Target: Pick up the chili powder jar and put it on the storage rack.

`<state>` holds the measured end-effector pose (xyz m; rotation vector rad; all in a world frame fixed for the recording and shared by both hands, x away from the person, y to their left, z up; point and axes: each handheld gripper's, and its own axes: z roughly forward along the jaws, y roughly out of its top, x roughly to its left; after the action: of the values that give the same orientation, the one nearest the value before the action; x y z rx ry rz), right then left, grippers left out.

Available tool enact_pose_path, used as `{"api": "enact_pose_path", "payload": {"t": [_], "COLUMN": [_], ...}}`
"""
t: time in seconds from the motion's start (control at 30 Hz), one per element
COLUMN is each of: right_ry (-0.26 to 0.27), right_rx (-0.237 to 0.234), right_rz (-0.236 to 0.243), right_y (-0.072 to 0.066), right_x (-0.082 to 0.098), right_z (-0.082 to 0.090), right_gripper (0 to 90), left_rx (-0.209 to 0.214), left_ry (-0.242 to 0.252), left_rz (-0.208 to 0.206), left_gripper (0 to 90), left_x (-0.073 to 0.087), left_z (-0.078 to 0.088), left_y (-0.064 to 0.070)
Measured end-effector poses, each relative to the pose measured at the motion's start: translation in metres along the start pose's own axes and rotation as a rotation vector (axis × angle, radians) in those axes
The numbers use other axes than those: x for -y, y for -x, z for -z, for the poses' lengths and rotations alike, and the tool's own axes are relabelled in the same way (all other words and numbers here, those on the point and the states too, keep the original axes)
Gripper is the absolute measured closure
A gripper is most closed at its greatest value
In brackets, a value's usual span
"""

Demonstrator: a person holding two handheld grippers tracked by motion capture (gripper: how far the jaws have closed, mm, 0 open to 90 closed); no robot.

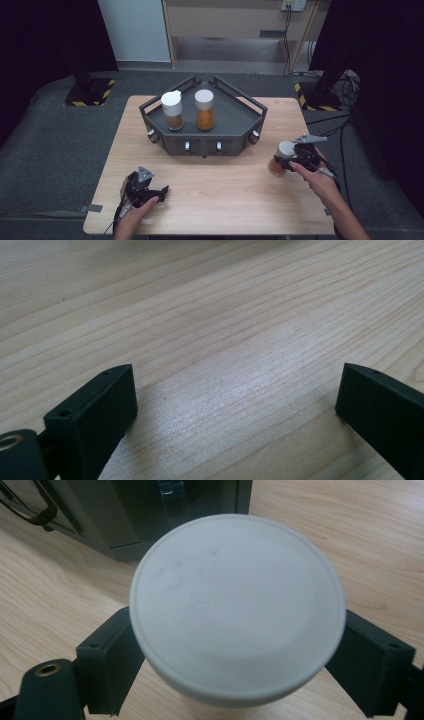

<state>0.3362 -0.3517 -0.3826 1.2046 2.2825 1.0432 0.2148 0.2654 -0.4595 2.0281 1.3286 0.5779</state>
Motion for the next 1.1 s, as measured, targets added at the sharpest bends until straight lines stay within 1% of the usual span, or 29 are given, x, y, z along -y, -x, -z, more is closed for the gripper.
{"api": "enact_pose_path", "payload": {"t": [0.63, 0.7, 0.8, 0.93, 1.1], "right_ry": [0.013, 0.013, 0.009, 0.009, 0.002], "right_rx": [0.004, 0.003, 0.001, -0.002, 0.004], "right_rz": [0.000, -0.001, -0.004, 0.005, 0.012], "right_y": [-0.0012, -0.0010, -0.0008, -0.0009, -0.0038], "right_x": [-0.0022, -0.0018, -0.0014, -0.0011, -0.0030], "right_z": [-0.0007, -0.0008, -0.0012, -0.0001, 0.0009], "right_gripper": [24.3, 27.3, 29.4, 33.6, 34.0], "left_rx": [0.000, 0.000, 0.000, 0.000, 0.000], "left_ry": [0.000, 0.000, 0.000, 0.000, 0.000], "left_rz": [0.000, 0.001, 0.000, 0.000, 0.000], "left_gripper": [1.7, 1.7, 1.7, 1.7, 1.7], "left_x": [0.0000, 0.0000, 0.0000, 0.0000, 0.0000], "left_z": [0.0000, 0.0000, 0.0000, 0.0000, 0.0000], "left_y": [0.0001, 0.0001, 0.0001, 0.0001, 0.0001]}}
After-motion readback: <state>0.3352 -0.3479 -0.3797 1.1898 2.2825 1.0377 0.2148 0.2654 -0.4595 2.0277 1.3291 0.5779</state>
